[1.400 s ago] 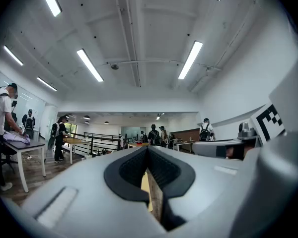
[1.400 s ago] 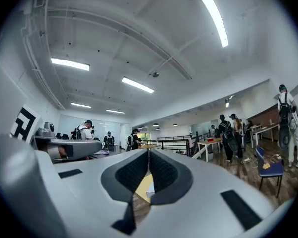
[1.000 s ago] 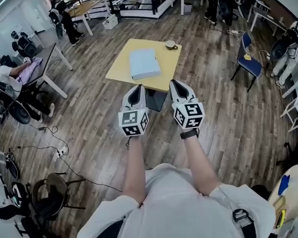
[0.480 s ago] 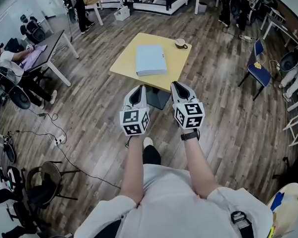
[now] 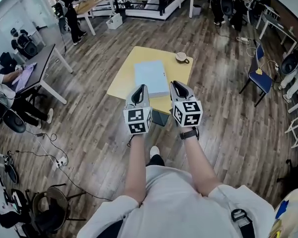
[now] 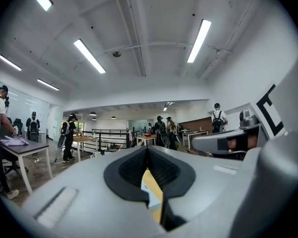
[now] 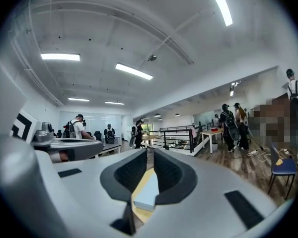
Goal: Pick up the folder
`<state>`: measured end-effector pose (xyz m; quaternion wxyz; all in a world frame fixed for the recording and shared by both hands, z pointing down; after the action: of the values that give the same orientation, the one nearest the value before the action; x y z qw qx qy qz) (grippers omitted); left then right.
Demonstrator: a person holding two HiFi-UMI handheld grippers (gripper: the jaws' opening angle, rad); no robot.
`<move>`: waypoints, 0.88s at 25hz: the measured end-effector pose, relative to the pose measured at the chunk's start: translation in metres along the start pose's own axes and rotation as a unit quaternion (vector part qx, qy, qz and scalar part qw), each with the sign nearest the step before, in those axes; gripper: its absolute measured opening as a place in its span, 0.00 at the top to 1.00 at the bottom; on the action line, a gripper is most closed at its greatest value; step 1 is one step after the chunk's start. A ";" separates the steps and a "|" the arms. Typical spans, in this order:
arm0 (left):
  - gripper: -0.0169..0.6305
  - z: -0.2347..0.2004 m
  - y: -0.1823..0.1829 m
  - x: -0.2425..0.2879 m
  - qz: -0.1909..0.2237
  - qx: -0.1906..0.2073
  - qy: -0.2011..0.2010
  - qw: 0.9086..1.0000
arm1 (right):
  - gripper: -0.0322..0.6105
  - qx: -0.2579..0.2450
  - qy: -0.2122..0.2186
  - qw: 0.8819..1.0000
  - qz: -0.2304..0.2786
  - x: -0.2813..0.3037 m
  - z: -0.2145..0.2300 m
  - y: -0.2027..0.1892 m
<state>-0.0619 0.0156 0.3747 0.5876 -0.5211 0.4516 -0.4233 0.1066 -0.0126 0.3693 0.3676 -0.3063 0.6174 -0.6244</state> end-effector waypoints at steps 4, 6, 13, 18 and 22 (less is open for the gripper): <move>0.96 -0.036 0.001 0.053 0.014 -0.018 -0.018 1.000 | 0.92 -0.008 -0.011 1.000 -0.004 0.058 0.005 0.001; 0.96 -0.049 -0.004 0.077 0.014 -0.020 -0.026 0.999 | 0.92 -0.013 -0.015 1.000 -0.012 0.085 0.010 -0.004; 0.96 -0.099 -0.028 0.136 -0.001 -0.035 -0.058 0.998 | 0.92 -0.014 -0.032 0.999 -0.023 0.162 0.017 -0.019; 0.95 -0.130 -0.062 0.157 -0.034 -0.067 -0.046 0.996 | 0.92 -0.011 -0.029 0.998 -0.052 0.187 0.014 -0.046; 0.95 -0.128 -0.088 0.173 -0.060 -0.076 -0.043 0.994 | 0.92 0.005 -0.041 0.996 -0.077 0.195 0.037 -0.071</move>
<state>-0.1483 -0.1898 0.4403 0.5390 -0.6080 0.4248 -0.3993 0.0256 -0.1982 0.4280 0.3448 -0.3766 0.5730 -0.6411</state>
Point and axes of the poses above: the fingertips, and each gripper's own axes: x forward along the fingers, z to its right, y out of its top, the point moved 7 cm from there along -x, backward along the fingers, and after that the axes turned 6 degrees about z, right-handed, at the moved point
